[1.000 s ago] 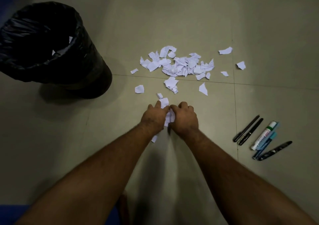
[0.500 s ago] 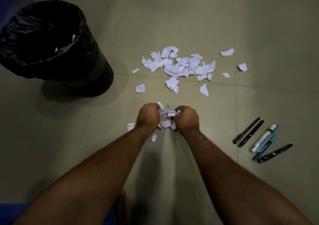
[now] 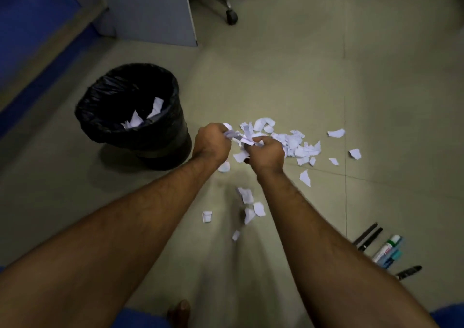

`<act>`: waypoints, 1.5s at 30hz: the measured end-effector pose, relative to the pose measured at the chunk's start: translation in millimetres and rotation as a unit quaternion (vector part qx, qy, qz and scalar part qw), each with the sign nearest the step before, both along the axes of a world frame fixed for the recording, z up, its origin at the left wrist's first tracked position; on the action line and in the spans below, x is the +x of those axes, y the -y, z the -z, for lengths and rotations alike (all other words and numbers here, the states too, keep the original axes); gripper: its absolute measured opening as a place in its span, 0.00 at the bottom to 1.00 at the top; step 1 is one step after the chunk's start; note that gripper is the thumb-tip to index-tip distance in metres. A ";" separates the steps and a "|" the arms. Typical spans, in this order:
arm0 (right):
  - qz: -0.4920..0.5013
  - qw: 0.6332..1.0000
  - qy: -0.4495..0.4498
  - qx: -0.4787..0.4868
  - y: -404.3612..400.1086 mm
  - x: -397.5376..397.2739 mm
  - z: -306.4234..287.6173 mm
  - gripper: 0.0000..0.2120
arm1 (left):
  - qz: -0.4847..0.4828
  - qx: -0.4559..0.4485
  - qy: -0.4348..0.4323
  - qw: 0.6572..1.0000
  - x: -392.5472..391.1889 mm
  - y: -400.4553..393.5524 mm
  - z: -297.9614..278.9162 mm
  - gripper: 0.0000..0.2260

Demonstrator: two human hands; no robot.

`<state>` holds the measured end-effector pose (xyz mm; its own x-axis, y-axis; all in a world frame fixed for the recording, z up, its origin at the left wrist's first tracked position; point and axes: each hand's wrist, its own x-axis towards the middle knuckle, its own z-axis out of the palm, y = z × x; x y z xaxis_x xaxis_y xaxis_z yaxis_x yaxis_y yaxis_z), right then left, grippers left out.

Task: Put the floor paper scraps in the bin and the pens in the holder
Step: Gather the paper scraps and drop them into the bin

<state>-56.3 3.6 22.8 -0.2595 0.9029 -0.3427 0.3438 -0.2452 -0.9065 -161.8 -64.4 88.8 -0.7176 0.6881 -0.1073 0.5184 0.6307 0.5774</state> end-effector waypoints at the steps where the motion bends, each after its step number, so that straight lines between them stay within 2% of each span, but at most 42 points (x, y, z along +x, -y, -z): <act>1: 0.004 1.000 -0.021 0.008 -1.2 -13.9 -20.6 0.11 | -0.005 0.018 -0.007 1.000 -9.9 -3.2 -14.0 0.07; 4: 0.005 0.998 -0.057 0.028 4.4 -47.8 -80.3 0.09 | -0.019 0.055 -0.039 0.998 -39.6 -7.4 -51.6 0.05; 11: -0.060 0.989 -0.027 0.131 20.3 -144.4 -139.3 0.04 | -0.091 0.072 -0.082 0.990 -132.4 23.5 -121.4 0.05; 18: -0.180 0.956 0.077 0.217 60.5 -211.2 -142.2 0.06 | -0.148 0.036 -0.042 0.987 -196.3 77.4 -91.7 0.15; 21: -0.226 0.929 0.138 0.258 61.9 -225.1 -136.2 0.04 | -0.150 0.032 -0.039 0.987 -203.1 82.1 -77.7 0.10; 22: -0.240 0.921 0.156 0.264 61.9 -229.1 -132.1 0.07 | -0.151 0.030 -0.039 0.987 -203.3 83.0 -72.4 0.07; 24: -0.257 0.913 0.170 0.266 60.6 -235.0 -129.8 0.11 | -0.140 0.016 -0.048 0.989 -202.2 82.6 -63.4 0.12; 26: -0.262 0.911 0.173 0.267 58.4 -236.9 -131.1 0.12 | -0.114 0.022 -0.057 0.992 -201.7 81.6 -61.5 0.17; 30: -0.227 0.924 0.155 0.265 52.8 -228.4 -136.3 0.14 | -0.141 0.060 -0.031 0.988 -199.0 76.3 -71.1 0.06; 33: -0.173 0.949 0.097 0.245 51.3 -217.2 -143.4 0.15 | -0.111 0.078 -0.018 0.991 -189.7 65.2 -79.9 0.11; 36: -0.100 0.977 0.039 0.186 43.9 -201.2 -151.5 0.11 | -0.074 0.087 -0.015 0.993 -175.0 52.0 -95.3 0.13; 40: -0.040 0.993 0.006 0.115 32.4 -162.0 -146.4 0.10 | -0.040 0.057 -0.010 0.998 -154.6 35.1 -101.8 0.09; 45: -0.011 0.994 0.025 0.106 16.7 -95.6 -126.0 0.10 | 0.096 -0.043 -0.017 0.994 -98.6 2.6 -82.3 0.14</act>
